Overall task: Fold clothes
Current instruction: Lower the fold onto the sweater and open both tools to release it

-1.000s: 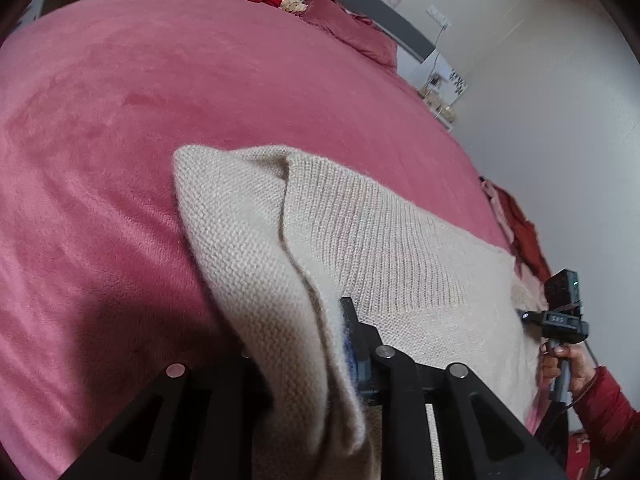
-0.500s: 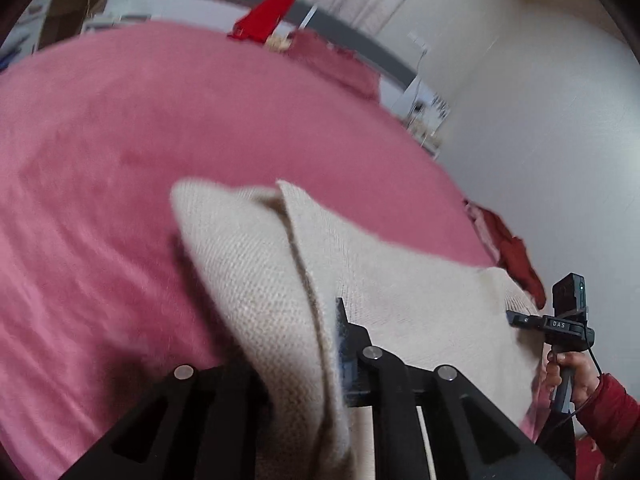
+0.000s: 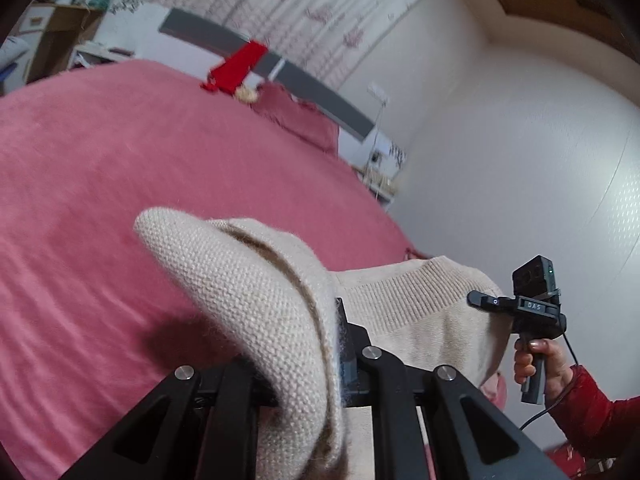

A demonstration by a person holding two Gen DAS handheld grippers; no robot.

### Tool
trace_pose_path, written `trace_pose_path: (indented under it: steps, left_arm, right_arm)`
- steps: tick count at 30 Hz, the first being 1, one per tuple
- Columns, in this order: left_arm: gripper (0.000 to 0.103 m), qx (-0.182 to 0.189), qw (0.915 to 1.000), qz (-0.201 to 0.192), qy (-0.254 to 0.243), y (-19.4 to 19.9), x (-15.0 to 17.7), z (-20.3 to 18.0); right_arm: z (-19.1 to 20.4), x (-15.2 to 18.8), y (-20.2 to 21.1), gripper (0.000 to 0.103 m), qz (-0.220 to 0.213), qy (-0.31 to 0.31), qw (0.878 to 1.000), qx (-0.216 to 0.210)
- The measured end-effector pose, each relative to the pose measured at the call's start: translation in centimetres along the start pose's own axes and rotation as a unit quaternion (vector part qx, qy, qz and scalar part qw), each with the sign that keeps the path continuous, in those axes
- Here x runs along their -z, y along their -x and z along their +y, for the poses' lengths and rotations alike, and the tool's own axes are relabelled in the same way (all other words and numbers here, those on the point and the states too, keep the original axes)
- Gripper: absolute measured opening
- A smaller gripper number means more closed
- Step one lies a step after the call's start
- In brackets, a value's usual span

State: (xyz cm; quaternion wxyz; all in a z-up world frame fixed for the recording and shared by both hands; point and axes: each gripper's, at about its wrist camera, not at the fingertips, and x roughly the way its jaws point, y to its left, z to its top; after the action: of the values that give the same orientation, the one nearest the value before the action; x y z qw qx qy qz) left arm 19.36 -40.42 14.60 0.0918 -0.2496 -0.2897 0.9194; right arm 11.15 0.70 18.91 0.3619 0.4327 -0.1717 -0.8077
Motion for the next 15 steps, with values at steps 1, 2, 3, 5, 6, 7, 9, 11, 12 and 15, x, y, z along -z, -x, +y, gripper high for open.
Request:
trace_pose_path:
  steps: [1,2,3,5,6,7,9,11,12,15]
  left_arm:
    - [0.012,-0.006,0.9999,-0.01,0.003,1.1,-0.4,0.4]
    - [0.012,-0.013,0.9997,-0.02,0.005,2.3,-0.8,0.8]
    - [0.012,-0.023,0.9993,-0.03,0.007,3.7,-1.1,1.4]
    - [0.012,-0.067,0.9968,-0.043,0.006,6.5,-1.7,3.3]
    - [0.013,-0.093,0.9947,-0.044,0.007,7.5,-1.8,4.4]
    - [0.013,-0.119,0.9921,-0.04,0.01,8.1,-1.7,5.7]
    - [0.018,-0.177,0.9837,-0.023,0.021,8.7,-1.2,8.6]
    - [0.021,-0.257,0.965,0.019,0.047,7.8,0.1,13.2]
    - [0.021,-0.291,0.9531,0.046,0.069,7.1,1.0,15.5]
    - [0.022,-0.309,0.9377,0.064,0.145,6.6,3.7,19.9]
  right_arm:
    - [1.2,-0.5,-0.4,0.022,0.002,0.01,1.0,-0.007]
    - [2.7,-1.4,-1.2,0.022,0.004,0.02,1.0,-0.015]
    - [3.9,-2.0,-2.2,0.022,0.006,0.027,0.999,-0.021]
    - [6.3,-3.4,-4.8,0.022,0.013,0.046,0.998,-0.029]
    - [7.0,-3.8,-6.1,0.022,0.018,0.051,0.998,-0.031]
    - [7.5,-4.0,-7.5,0.022,0.024,0.051,0.998,-0.034]
    - [8.1,-4.3,-11.6,0.023,0.036,0.063,0.997,-0.017]
    - [7.4,-3.5,-17.2,0.027,0.077,0.073,0.994,0.008]
    - [6.6,-2.9,-19.9,0.035,0.097,0.071,0.992,0.027]
    - [3.3,-0.6,-26.7,0.04,0.149,0.045,0.983,0.094]
